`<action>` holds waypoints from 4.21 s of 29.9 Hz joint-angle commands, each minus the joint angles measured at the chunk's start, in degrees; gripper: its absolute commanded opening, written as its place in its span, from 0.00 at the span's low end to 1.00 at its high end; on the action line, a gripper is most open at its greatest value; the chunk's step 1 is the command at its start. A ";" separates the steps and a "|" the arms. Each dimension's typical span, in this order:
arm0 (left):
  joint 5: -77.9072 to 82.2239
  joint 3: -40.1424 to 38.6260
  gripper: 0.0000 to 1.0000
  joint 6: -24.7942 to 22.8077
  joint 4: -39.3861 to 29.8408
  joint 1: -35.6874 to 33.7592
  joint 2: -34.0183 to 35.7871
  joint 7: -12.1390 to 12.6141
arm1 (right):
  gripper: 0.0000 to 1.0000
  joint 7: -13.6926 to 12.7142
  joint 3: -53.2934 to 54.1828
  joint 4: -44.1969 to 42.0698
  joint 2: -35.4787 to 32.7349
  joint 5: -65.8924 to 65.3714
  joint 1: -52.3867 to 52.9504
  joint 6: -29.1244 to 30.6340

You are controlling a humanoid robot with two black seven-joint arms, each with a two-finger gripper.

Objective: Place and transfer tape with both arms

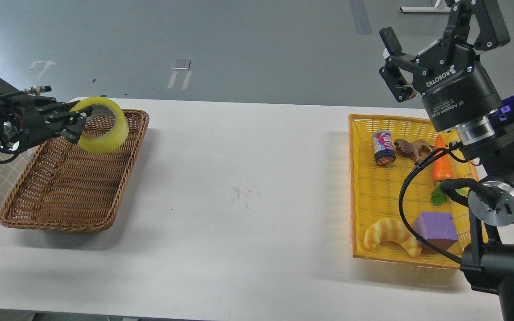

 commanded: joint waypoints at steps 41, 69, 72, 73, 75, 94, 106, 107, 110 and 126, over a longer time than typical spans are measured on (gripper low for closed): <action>-12.22 0.01 0.10 6.15 25.08 5.66 -9.31 -7.00 | 1.00 -0.53 -0.70 0.62 0.00 -0.09 -1.14 0.00; -15.38 1.85 0.72 6.15 24.81 5.40 -15.29 -7.00 | 1.00 -0.36 -0.35 0.53 0.00 0.00 -1.66 -0.08; -17.66 1.85 0.85 6.15 24.72 5.31 -15.11 -7.00 | 1.00 -0.36 -0.26 0.36 0.00 0.00 -2.10 -0.08; -18.36 1.85 0.88 6.15 24.72 5.22 -15.11 -7.00 | 1.00 -0.36 -0.26 0.36 0.00 0.00 -2.19 0.00; -19.95 1.85 0.93 6.15 24.72 5.13 -15.03 -7.00 | 1.00 -0.36 -0.18 0.18 0.00 0.00 -2.19 -0.08; -33.56 1.77 0.98 5.80 23.24 0.22 -10.28 -7.00 | 1.00 -0.36 -0.44 0.01 0.00 -0.09 -2.63 0.00; -62.39 1.15 0.98 5.19 14.27 -5.06 -12.65 -7.00 | 1.00 -0.36 -0.44 -0.17 -0.09 -0.35 -1.93 0.00; -64.06 1.06 0.98 4.92 13.31 -5.59 -12.65 -7.00 | 1.00 -0.36 -0.44 -0.17 -0.09 -0.35 -1.84 0.00; -71.53 0.98 0.98 3.25 7.77 -7.61 -13.27 -7.00 | 1.00 -0.36 -0.35 -0.17 -0.09 -0.52 -1.67 0.00; -90.34 -17.38 0.98 -3.15 -15.35 -9.19 -18.54 -1.68 | 1.00 -0.45 -1.05 -5.79 -2.20 -2.28 5.54 0.00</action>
